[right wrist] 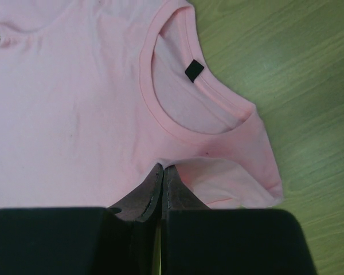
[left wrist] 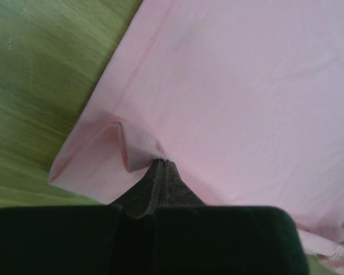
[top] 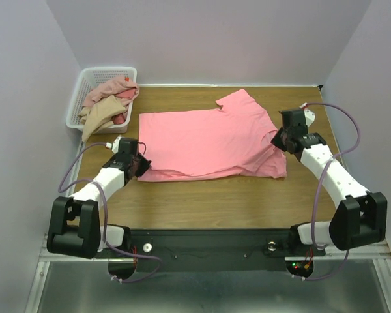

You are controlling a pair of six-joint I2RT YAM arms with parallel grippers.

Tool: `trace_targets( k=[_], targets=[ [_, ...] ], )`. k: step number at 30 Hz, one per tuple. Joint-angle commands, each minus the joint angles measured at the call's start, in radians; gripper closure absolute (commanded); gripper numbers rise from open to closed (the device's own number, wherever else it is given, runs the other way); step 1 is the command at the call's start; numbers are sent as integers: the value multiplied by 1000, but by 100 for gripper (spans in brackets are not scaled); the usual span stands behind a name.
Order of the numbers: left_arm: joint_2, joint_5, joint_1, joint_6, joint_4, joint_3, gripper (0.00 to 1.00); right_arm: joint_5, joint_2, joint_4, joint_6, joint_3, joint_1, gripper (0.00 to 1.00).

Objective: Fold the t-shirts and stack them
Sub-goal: Fold the tshirt

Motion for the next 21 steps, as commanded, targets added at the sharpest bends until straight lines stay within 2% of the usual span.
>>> trace_targets(
  k=[1,21],
  targets=[
    [30,-18,42,37,14,74,100,26,45,76,-43,71,-8,99],
    [213,-18,79,119,105,174,100,46,305,162,-134,244,-6,99]
  ],
)
